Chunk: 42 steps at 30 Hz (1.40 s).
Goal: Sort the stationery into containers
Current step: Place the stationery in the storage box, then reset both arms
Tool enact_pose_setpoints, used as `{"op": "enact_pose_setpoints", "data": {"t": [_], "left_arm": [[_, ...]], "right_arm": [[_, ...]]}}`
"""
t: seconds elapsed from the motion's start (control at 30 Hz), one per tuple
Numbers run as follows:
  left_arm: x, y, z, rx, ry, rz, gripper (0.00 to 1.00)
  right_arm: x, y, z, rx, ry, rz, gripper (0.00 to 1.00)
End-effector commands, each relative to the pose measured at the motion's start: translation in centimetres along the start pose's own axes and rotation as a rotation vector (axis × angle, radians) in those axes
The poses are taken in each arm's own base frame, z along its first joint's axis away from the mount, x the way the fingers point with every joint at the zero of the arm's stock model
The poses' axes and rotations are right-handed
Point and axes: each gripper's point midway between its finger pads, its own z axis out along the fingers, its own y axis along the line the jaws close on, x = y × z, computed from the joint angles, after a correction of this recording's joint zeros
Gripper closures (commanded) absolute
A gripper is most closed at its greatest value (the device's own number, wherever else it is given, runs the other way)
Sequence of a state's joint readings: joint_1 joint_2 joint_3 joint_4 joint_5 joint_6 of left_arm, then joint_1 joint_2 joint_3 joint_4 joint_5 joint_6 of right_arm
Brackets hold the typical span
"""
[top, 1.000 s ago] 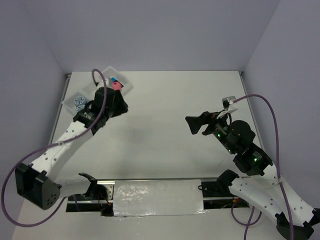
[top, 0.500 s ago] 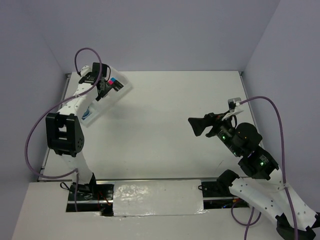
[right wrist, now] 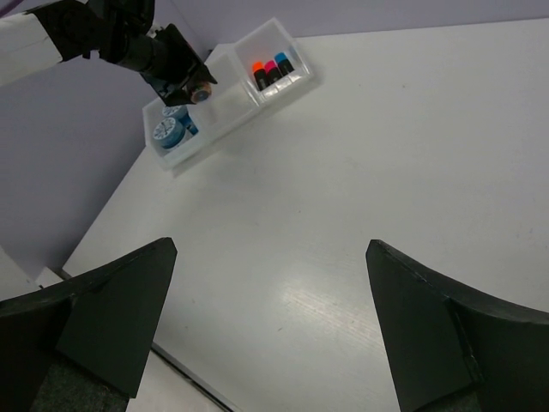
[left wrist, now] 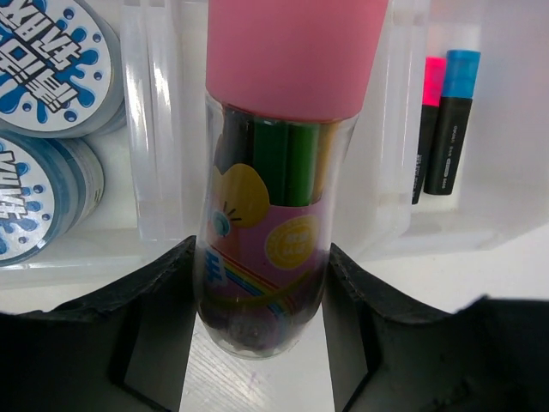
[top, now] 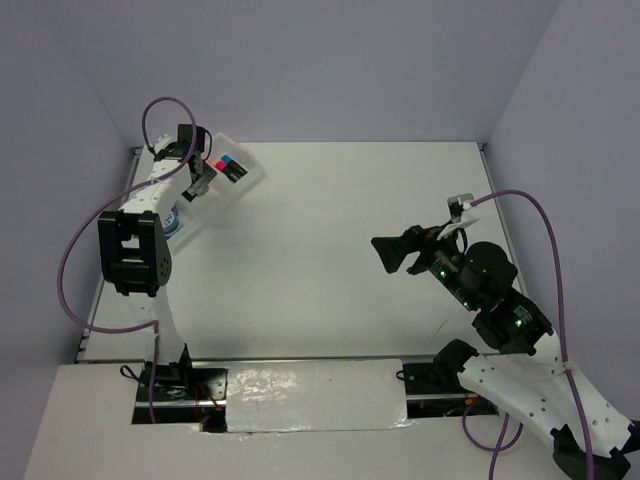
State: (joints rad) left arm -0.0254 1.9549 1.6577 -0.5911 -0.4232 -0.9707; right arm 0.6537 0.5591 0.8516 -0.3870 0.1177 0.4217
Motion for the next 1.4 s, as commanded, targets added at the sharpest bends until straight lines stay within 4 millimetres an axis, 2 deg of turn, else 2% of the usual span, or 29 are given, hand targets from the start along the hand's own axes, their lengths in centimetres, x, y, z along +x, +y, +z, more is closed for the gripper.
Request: {"op": "enact_pose_setpoints", "data": {"t": [0.0,0.13,0.37,0.63,0.67,0.83,0.93,1.03,1.1,1.13,1.17,1.2,1.23,1.3,1.33,1.37], "left_arm": [[-0.9,-1.2,0.2,0.047,-0.029,-0.026,0.84],[-1.0,-1.6,0.8,0.058,-0.033,-0.032,0.78],[-0.5,-1.3,0.9,0.063,-0.029,-0.061,0.44],[-1.4,-1.7,0.5,0.065,-0.047,-0.077,0.22],[-1.7,-2.0,0.3,0.073,-0.052,-0.08,0.16],[-2.4,-2.7,-0.7,0.105,-0.056,-0.083,0.15],[-3.5,-3.5,-2.5,0.164,-0.072,-0.091,0.15],[-5.5,-4.3,-5.6,0.234,-0.109,-0.077,0.13],[-7.0,-4.6,-8.6,0.283,-0.133,-0.054,0.1],[-7.6,-5.0,-10.2,0.319,-0.14,-0.011,0.01],[-8.4,-5.0,-12.4,0.36,-0.156,0.009,0.01],[-8.4,-4.7,-13.7,0.377,-0.146,0.043,0.01],[-8.9,-4.3,-16.3,0.422,-0.166,0.088,0.01],[-8.8,-3.6,-19.0,0.48,-0.179,0.158,0.01],[-8.1,-2.2,-19.5,0.463,-0.175,0.221,0.01],[-8.5,-1.2,-22.4,0.508,-0.21,0.245,0.01]], "right_arm": [[-0.6,0.2,0.6,-0.008,-0.026,-0.012,0.0],[-0.5,0.6,0.9,-0.027,-0.008,-0.017,0.0],[-0.9,0.8,0.6,-0.032,-0.014,-0.024,0.0],[-0.8,0.9,0.4,-0.039,-0.006,-0.029,0.0],[-0.8,0.9,0.3,-0.039,-0.005,-0.031,0.0],[-1.2,1.1,0.3,-0.045,-0.01,-0.038,0.0],[-1.2,1.2,0.4,-0.05,-0.008,-0.04,0.0],[-1.2,1.5,0.5,-0.061,0.002,-0.04,0.0],[-1.5,1.9,0.3,-0.076,0.002,-0.048,0.0],[-1.5,2.0,0.1,-0.08,0.011,-0.056,0.0],[-2.2,2.2,-0.3,-0.086,0.002,-0.072,0.0],[-2.4,2.1,-0.5,-0.078,0.002,-0.081,0.0],[-3.2,1.7,-1.0,-0.046,-0.009,-0.095,0.0],[-4.2,1.2,-1.6,-0.005,-0.029,-0.107,0.0],[-4.1,0.7,-1.9,0.027,-0.008,-0.121,0.0],[-6.1,0.3,-2.8,0.074,-0.049,-0.126,0.0]]}}
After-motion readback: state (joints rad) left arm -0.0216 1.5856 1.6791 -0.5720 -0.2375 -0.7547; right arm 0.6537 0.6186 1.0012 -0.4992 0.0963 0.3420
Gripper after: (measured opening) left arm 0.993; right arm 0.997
